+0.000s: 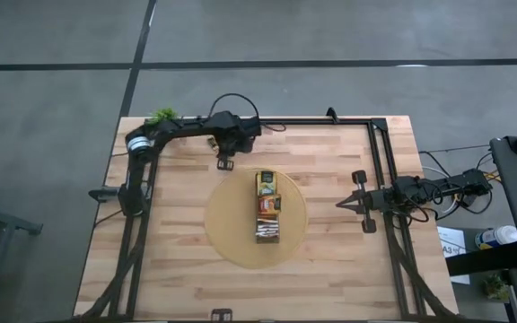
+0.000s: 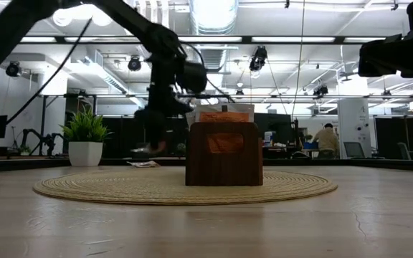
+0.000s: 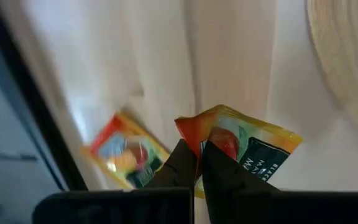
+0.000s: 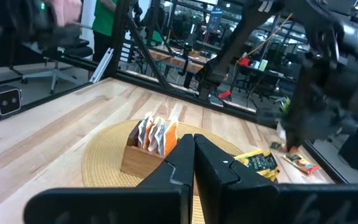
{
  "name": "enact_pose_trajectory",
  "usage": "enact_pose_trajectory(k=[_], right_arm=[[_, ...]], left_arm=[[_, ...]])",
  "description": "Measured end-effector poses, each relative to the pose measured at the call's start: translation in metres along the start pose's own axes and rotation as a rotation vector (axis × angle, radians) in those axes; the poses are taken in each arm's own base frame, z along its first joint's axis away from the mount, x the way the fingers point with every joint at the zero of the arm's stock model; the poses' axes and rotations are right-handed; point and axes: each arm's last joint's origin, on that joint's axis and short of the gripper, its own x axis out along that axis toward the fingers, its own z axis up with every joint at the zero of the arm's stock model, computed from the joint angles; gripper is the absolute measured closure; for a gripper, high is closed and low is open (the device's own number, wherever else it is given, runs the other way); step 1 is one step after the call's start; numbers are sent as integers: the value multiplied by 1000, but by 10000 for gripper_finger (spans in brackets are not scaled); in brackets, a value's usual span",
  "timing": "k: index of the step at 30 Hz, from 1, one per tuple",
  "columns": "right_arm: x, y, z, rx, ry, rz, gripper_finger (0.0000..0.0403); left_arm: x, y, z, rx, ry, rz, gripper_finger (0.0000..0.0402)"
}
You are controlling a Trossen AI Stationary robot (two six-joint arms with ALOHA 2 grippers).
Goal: Pick & Place Tea
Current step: Put the bottom orange tea bag into the middle section of the wooden organizer
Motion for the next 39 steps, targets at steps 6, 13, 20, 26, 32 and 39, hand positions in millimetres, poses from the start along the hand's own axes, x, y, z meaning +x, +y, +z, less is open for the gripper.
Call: enact_pose_trajectory(k=[6, 13, 20, 26, 32, 39], right_arm=[[0, 0, 0, 0, 0, 0, 394], [0, 0, 0, 0, 0, 0, 394], [0, 0, 0, 0, 0, 0, 394], [0, 0, 0, 0, 0, 0, 394], [0, 0, 0, 0, 0, 0, 394], [0, 0, 0, 0, 0, 0, 394]], left_arm=[[-60, 3, -23, -431, -184, 8, 394], [-125, -9, -58, -860, -550, -114, 394], [-130, -50, -73, -1111, -892, -330, 394], [-109, -94, -68, -1303, -1160, -667, 394], [-85, -136, -58, -1462, -1233, -841, 393], [-73, -161, -41, -1584, -1214, -887, 392]])
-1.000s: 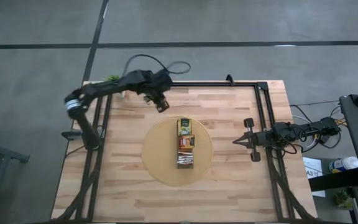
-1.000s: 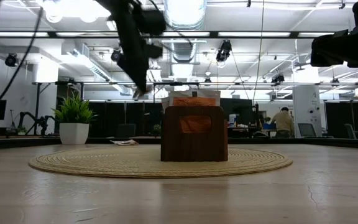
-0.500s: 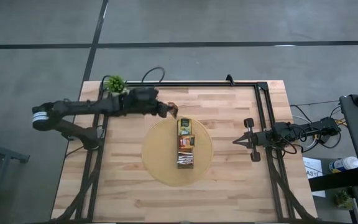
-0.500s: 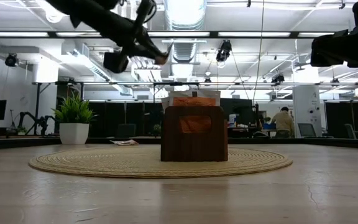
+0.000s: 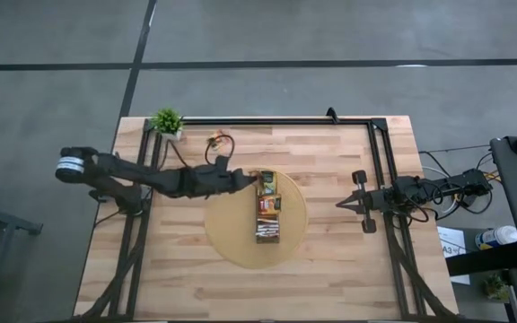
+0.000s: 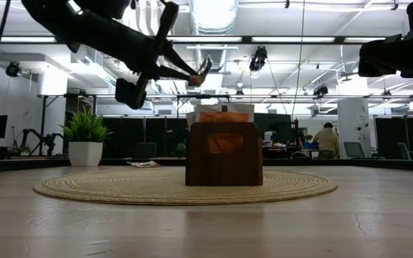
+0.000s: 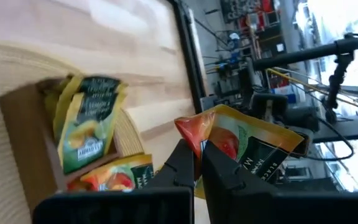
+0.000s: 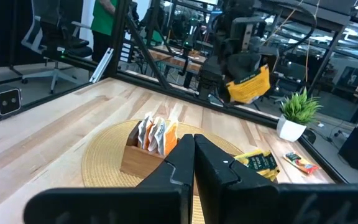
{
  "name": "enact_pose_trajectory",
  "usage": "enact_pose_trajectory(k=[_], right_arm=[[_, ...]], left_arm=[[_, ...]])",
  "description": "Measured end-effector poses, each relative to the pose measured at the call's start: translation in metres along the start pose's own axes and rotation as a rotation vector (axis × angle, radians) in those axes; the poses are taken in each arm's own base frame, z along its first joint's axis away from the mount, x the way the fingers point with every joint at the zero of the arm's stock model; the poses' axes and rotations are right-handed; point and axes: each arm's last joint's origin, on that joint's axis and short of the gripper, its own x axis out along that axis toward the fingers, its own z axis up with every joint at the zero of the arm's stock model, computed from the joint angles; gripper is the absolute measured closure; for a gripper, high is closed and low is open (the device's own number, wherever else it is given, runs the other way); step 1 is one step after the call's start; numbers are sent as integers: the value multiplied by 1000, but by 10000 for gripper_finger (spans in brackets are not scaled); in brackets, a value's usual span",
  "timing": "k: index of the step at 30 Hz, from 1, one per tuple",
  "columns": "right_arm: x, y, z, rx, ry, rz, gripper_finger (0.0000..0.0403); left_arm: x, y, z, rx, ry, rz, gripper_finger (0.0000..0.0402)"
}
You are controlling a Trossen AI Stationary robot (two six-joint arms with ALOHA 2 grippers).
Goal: Pick & Place Tea
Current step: Put the bottom orange tea bag into the middle section of the wooden organizer
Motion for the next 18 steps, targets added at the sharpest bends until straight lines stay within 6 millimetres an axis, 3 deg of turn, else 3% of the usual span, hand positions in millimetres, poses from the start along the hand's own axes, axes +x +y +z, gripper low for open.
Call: enact_pose_trajectory(k=[11, 18], right_arm=[[0, 0, 0, 0, 0, 0, 394], [0, 0, 0, 0, 0, 0, 394]], left_arm=[[29, 5, -39, -158, 85, 81, 391], [41, 28, -63, -300, 106, 186, 391]])
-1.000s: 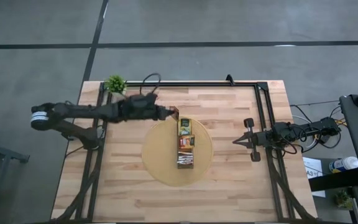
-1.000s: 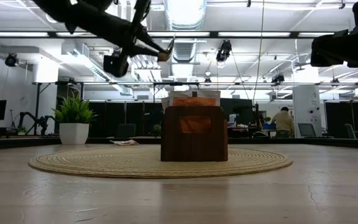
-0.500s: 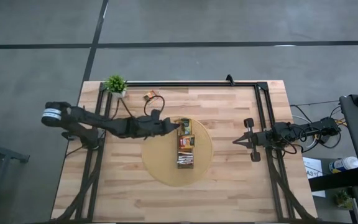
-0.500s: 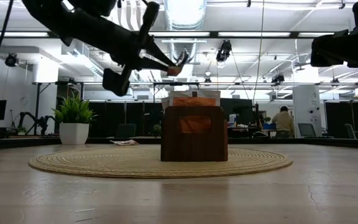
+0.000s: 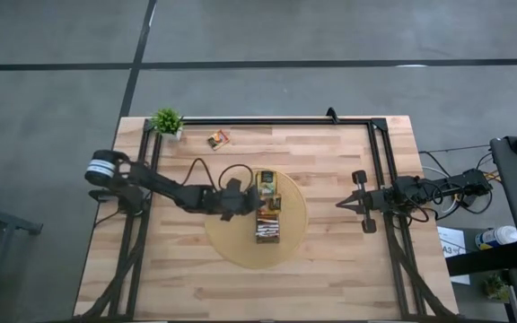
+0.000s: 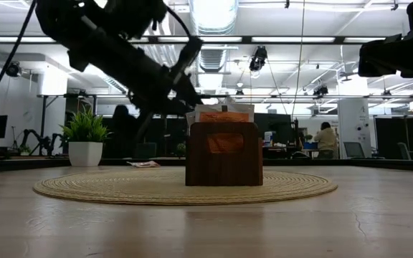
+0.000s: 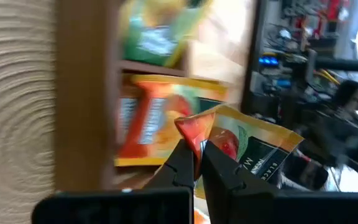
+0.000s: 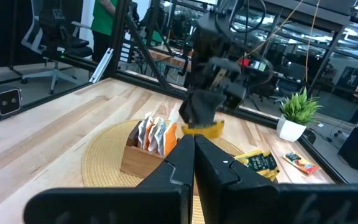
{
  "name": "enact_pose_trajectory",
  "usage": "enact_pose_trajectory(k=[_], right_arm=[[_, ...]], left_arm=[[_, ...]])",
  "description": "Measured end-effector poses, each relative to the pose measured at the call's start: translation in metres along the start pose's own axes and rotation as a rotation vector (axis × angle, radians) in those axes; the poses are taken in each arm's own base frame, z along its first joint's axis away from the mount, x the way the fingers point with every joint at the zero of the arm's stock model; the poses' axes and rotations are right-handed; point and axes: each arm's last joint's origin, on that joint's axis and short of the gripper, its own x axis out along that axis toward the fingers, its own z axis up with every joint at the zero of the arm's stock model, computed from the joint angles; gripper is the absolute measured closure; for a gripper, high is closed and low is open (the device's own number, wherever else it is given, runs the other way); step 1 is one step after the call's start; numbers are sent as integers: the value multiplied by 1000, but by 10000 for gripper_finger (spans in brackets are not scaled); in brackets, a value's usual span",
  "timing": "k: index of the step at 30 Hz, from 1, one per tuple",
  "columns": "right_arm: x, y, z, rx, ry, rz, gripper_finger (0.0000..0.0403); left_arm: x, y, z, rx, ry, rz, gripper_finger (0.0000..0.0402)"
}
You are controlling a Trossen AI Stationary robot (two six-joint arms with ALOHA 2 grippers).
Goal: Pick & Place Tea
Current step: Put the bottom orange tea bag into the middle section of the wooden organizer
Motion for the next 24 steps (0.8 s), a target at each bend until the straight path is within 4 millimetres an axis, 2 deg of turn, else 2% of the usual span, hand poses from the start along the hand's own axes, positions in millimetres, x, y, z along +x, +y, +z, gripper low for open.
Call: enact_pose_trajectory(k=[3, 9, 24], right_arm=[[0, 0, 0, 0, 0, 0, 394], [0, 0, 0, 0, 0, 0, 394], [0, 0, 0, 0, 0, 0, 394]], left_arm=[[6, 8, 0, -33, -11, 30, 391], [11, 11, 7, -61, -37, 52, 391], [14, 4, 13, -59, -53, 50, 390]])
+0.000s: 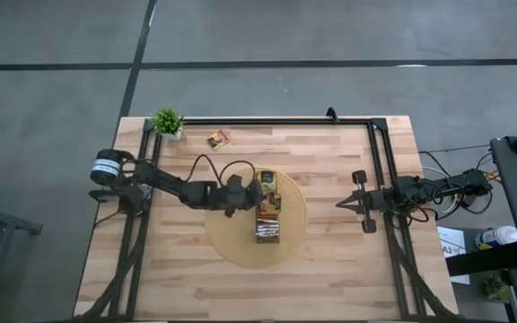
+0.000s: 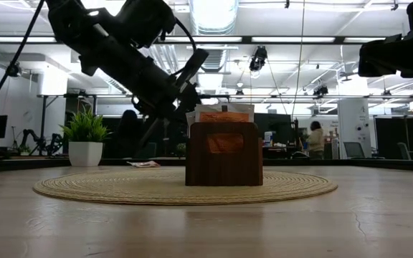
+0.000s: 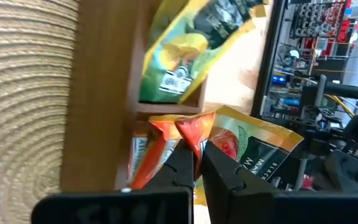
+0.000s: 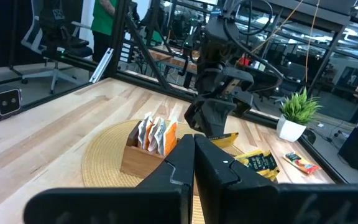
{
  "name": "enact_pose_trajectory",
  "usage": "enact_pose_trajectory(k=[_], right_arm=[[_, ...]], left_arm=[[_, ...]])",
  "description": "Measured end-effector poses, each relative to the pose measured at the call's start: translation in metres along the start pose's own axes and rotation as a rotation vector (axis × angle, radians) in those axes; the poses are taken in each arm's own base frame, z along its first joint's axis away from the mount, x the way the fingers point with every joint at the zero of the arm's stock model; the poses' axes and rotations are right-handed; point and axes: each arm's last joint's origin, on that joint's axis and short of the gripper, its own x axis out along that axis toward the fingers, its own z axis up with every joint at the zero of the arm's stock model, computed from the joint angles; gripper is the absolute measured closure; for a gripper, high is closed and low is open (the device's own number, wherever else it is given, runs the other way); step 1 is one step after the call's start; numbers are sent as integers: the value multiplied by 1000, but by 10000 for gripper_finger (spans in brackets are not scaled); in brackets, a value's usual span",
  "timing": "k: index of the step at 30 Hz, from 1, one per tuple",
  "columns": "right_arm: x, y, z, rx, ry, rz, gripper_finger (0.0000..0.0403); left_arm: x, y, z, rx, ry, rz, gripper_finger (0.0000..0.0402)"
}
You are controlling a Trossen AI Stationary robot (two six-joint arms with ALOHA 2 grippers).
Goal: Pick & Place Tea
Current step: Put the bottom orange tea bag into the middle section of the wooden organizer
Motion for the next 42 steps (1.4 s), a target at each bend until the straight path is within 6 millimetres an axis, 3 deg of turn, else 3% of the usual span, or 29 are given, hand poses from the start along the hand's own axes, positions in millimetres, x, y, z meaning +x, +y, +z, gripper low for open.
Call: enact_pose_trajectory(k=[11, 27, 35, 42], right_arm=[[0, 0, 0, 0, 0, 0, 394], [0, 0, 0, 0, 0, 0, 394], [0, 0, 0, 0, 0, 0, 394], [0, 0, 0, 0, 0, 0, 394]], left_arm=[[1, -16, -3, 133, 1, -35, 373], [1, -18, -5, 87, 41, -33, 239], [-6, -25, -8, 143, 157, -45, 232], [-31, -31, 2, 259, 77, 50, 232]])
